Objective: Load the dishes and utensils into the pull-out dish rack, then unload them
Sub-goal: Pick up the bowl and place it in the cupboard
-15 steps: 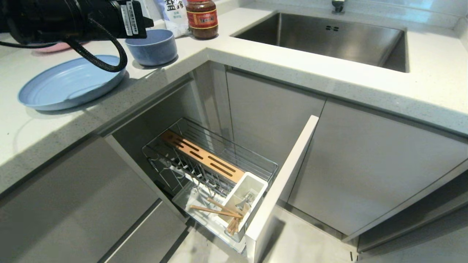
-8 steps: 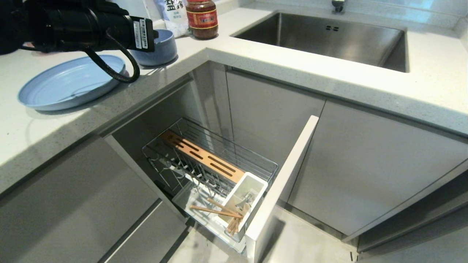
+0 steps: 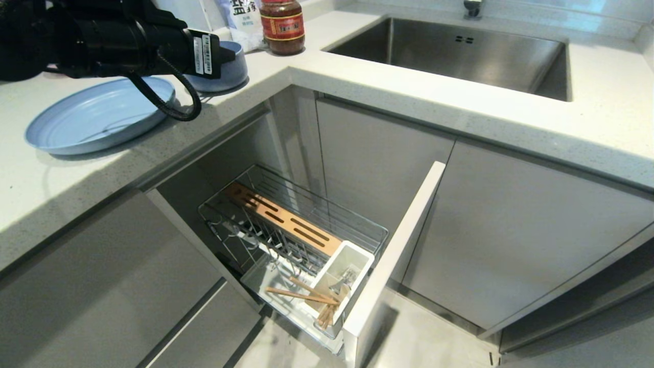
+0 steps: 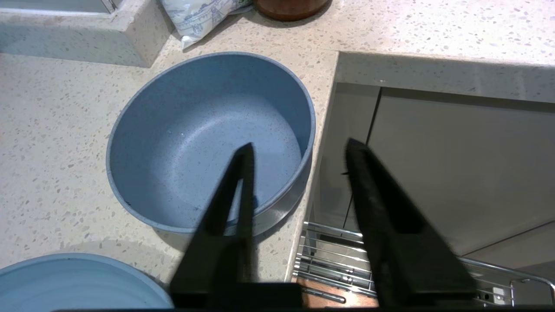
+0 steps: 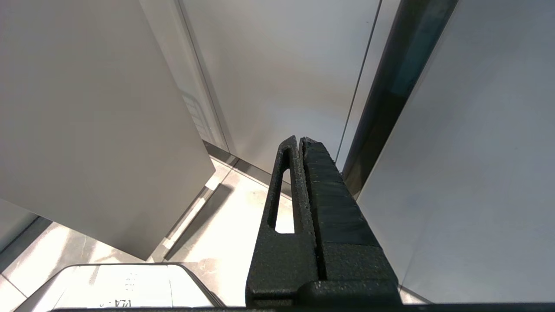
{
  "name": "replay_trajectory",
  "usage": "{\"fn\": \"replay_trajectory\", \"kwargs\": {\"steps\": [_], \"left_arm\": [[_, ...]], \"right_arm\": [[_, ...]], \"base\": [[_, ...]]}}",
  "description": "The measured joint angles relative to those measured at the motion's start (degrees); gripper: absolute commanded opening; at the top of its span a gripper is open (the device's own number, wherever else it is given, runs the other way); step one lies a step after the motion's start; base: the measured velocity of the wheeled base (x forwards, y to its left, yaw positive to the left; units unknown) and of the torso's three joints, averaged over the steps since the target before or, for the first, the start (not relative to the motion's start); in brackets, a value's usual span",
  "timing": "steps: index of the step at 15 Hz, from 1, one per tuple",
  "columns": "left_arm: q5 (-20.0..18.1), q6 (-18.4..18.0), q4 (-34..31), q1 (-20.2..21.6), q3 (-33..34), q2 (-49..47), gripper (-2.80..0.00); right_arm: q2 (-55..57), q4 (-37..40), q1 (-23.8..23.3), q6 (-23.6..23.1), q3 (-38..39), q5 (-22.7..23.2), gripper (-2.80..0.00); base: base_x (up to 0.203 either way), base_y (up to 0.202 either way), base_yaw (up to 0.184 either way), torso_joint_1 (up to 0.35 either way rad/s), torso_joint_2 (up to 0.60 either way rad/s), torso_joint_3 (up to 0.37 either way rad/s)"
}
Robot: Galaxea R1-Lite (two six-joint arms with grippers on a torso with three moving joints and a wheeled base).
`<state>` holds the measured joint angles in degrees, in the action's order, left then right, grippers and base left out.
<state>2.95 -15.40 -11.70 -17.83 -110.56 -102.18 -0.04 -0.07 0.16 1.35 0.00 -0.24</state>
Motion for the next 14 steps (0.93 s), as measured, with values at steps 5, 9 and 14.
{"fn": "replay_trajectory", "kwargs": {"steps": [5,9,14], "left_arm": [[0.03,-0.02,0.38,0.0,-0.02,0.0,0.0],[-0.02,-0.05,1.61,0.56,-0.02,-0.87,0.0],[-0.14,-0.52,2.15,1.5,-0.52,-2.62,0.0]], "right_arm": [[-0.01,0.0,0.0,-0.01,0.0,0.0,-2.8],[-0.01,0.0,0.0,-0.01,0.0,-0.02,-2.8],[-0.01,0.0,0.0,0.02,0.0,0.0,-2.8]], "base": [[0.0,0.0,0.0,0.0,0.0,0.0],[0.0,0.0,0.0,0.0,0.0,0.0],[0.0,0.0,0.0,0.0,0.0,0.0]]}}
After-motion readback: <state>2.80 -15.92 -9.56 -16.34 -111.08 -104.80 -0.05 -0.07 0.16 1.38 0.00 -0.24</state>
